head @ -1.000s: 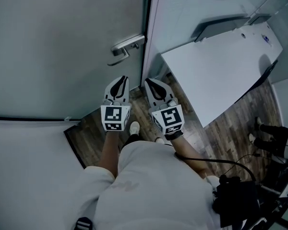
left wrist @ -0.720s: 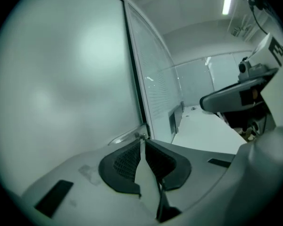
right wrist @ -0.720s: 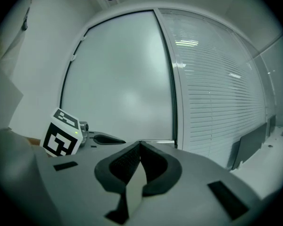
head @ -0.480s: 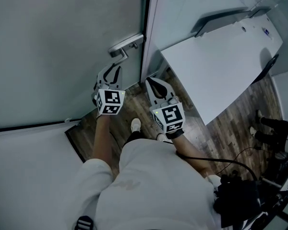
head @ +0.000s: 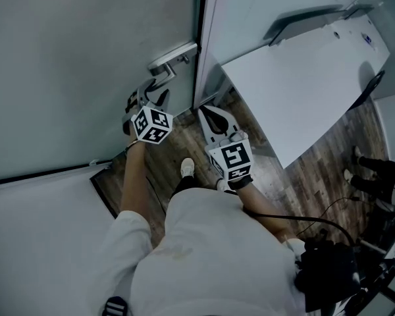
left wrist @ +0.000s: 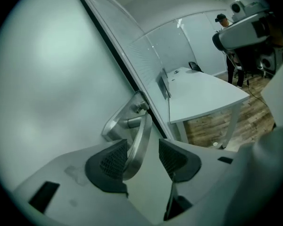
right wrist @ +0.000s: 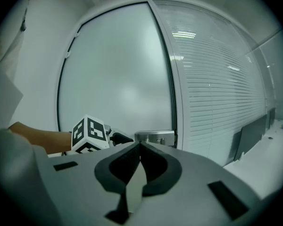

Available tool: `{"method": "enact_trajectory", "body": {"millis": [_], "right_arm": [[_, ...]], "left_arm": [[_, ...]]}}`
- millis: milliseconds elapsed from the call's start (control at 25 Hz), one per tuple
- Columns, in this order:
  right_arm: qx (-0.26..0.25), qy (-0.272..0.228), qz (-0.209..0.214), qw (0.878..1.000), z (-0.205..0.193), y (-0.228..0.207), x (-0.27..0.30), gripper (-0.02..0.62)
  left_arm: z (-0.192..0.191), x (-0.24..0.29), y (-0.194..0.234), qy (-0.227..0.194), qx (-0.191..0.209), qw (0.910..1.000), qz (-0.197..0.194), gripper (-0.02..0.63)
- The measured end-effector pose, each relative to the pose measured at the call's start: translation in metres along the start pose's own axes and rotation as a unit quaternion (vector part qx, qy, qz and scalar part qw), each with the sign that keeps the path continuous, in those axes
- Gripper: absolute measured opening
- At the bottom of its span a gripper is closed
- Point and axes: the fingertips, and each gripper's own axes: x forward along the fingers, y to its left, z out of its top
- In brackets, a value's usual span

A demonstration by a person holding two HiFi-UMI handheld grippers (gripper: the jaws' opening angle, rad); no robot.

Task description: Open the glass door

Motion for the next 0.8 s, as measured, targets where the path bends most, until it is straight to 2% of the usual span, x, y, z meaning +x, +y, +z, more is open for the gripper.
{"method": "enact_trajectory", "body": {"millis": [160,320,480,800], "right_arm": [[0.009,0.005,-0.006,1.0,-0.007,-0.005,-0.004,0.002],[0.018,0.011,-0.005,1.0,-0.014,-0.007,-0.005,0.002],[0.02,0.01,-0.007,1.0,-0.014,-0.011,-0.008,0.002],[0.024,0.015,-0.013,1.0,-0.02,-0.017,-0.017,0.002]], "left_arm": [[0.002,0.0,0.006,-0.008,-0.026,0.9996,0.001,0.174],[-0.004,0.004,0.009,0.021,0.005,0.9995,0.023,0.135],[-0.013,0.012,0.005,0.039,0.001,0.9987,0.033,0.115],[-0.015,0.015,0.006,0.03,-0.007,0.9986,0.044,0.114]]}}
